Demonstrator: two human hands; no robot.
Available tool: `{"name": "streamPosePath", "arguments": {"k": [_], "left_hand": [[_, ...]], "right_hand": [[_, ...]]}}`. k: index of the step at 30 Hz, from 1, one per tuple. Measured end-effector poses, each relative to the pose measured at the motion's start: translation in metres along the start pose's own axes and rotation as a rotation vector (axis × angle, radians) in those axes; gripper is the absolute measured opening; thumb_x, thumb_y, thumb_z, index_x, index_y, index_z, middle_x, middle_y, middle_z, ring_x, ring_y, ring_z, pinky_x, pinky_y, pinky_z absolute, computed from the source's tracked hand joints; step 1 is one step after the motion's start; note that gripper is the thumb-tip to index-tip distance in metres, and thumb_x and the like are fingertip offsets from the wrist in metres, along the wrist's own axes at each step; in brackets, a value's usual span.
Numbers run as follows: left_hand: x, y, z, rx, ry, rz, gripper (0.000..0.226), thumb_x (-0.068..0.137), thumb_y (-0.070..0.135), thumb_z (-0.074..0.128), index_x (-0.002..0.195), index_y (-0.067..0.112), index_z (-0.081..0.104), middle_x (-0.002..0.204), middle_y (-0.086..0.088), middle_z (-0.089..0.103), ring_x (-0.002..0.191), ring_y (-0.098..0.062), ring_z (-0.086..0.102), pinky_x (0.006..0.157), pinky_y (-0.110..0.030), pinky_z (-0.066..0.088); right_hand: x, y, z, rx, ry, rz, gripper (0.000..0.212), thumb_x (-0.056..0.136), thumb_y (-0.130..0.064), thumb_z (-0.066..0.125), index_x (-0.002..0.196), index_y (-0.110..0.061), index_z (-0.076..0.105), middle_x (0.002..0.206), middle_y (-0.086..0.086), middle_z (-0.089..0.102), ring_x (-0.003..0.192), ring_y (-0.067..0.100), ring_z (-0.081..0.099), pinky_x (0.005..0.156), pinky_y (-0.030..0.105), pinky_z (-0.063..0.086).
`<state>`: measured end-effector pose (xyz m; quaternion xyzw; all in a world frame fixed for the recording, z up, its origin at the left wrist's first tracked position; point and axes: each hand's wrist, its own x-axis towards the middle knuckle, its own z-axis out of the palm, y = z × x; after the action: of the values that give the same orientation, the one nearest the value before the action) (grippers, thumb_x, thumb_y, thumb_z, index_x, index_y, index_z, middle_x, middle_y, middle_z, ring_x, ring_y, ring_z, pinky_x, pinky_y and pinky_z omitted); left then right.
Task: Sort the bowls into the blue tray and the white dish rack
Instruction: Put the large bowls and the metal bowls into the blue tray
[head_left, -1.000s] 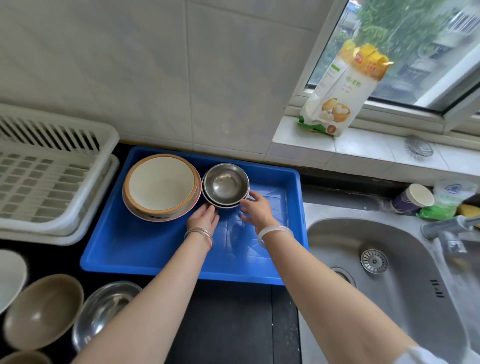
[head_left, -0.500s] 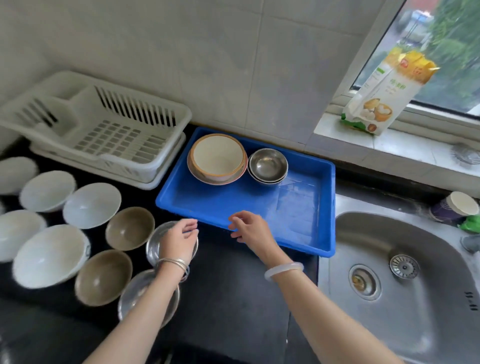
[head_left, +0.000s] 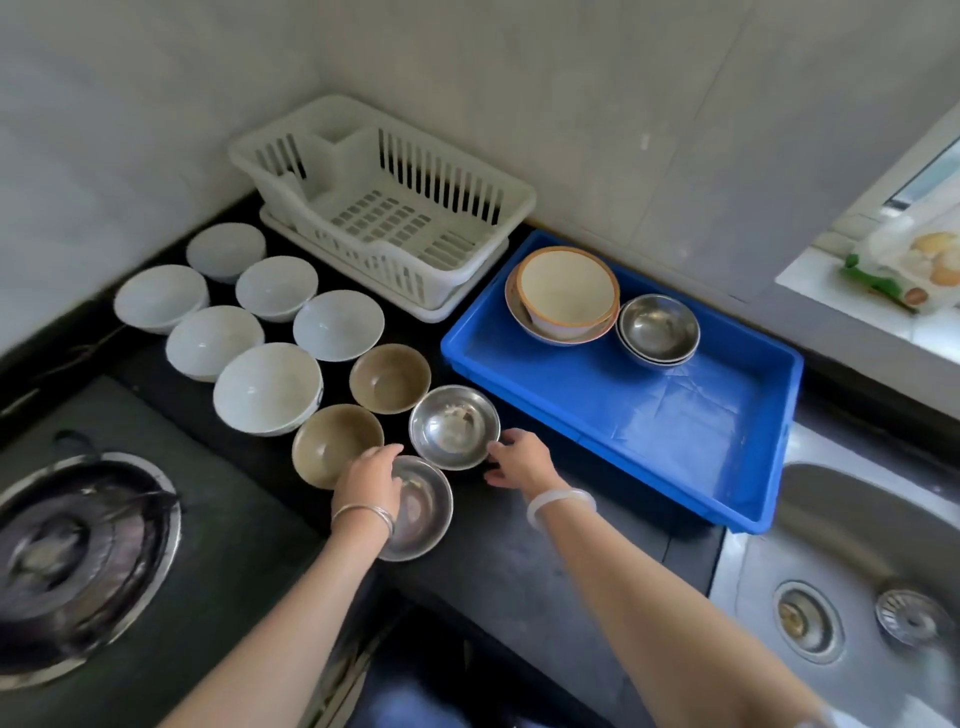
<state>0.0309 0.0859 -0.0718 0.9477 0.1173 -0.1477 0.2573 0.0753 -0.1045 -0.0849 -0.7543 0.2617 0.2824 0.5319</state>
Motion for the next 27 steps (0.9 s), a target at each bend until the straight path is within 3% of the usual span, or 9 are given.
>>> {"name": "streamPosePath", "arguments": {"k": [5,8,11,13,17,21,27], "left_hand": [[0.011,-0.002,0.009,0.138,0.100,0.094,0.032,0.090,0.008,0.047,0.118,0.017,0.059,0.115,-0.005,0.062,0.111,-0.026,0.048,0.091,-0.034,0.043],[0.014,-0.005,0.013,0.185,0.153,0.169,0.028,0.089,0.009,0.048,0.113,0.015,0.063,0.108,-0.004,0.066,0.113,-0.025,0.047,0.090,-0.032,0.040],[0.013,0.000,0.014,0.215,0.186,0.266,0.020,0.083,0.005,0.056,0.098,0.010,0.068,0.095,-0.009,0.066,0.103,-0.029,0.055,0.080,-0.036,0.041],[0.013,0.006,0.016,0.189,0.139,0.298,0.022,0.084,0.003,0.054,0.099,0.009,0.068,0.096,-0.011,0.064,0.101,-0.029,0.056,0.077,-0.036,0.043],[0.022,0.016,0.013,0.141,-0.057,0.289,0.030,0.092,0.010,0.047,0.117,0.016,0.063,0.117,-0.009,0.057,0.110,-0.027,0.055,0.089,-0.035,0.044],[0.032,0.024,0.004,0.248,-0.297,0.255,0.029,0.095,0.019,0.044,0.116,0.019,0.064,0.123,-0.008,0.058,0.114,-0.027,0.054,0.096,-0.034,0.043],[0.037,0.032,0.001,0.196,-0.285,0.155,0.020,0.091,0.022,0.047,0.094,0.021,0.066,0.101,-0.010,0.065,0.089,-0.029,0.061,0.075,-0.033,0.048]], "right_hand": [[-0.001,0.002,-0.003,0.034,0.087,-0.024,0.010,0.093,-0.006,0.051,0.095,-0.005,0.061,0.098,0.011,0.068,0.072,0.016,0.071,0.071,0.029,0.061],[-0.011,0.006,-0.017,0.046,0.121,-0.024,0.011,0.092,-0.005,0.051,0.092,-0.005,0.061,0.091,0.009,0.068,0.068,0.014,0.071,0.059,0.020,0.058],[-0.023,0.008,-0.032,0.090,0.152,-0.060,0.014,0.089,-0.004,0.050,0.083,-0.008,0.062,0.087,0.009,0.069,0.058,0.009,0.070,0.050,0.014,0.052],[-0.030,0.007,-0.041,0.116,0.166,-0.095,0.014,0.089,-0.006,0.051,0.083,-0.010,0.063,0.086,0.009,0.070,0.052,0.006,0.069,0.048,0.011,0.050],[-0.035,0.005,-0.052,0.165,0.160,-0.125,0.012,0.089,-0.008,0.055,0.082,-0.013,0.064,0.085,0.007,0.070,0.058,0.007,0.070,0.052,0.014,0.052],[-0.035,0.011,-0.056,0.175,0.162,-0.103,0.012,0.088,-0.007,0.055,0.084,-0.011,0.065,0.086,0.009,0.070,0.058,0.008,0.070,0.052,0.015,0.054],[-0.038,0.021,-0.061,0.157,0.166,-0.092,0.012,0.088,-0.006,0.054,0.089,-0.008,0.066,0.090,0.011,0.071,0.071,0.013,0.070,0.052,0.014,0.053]]}}
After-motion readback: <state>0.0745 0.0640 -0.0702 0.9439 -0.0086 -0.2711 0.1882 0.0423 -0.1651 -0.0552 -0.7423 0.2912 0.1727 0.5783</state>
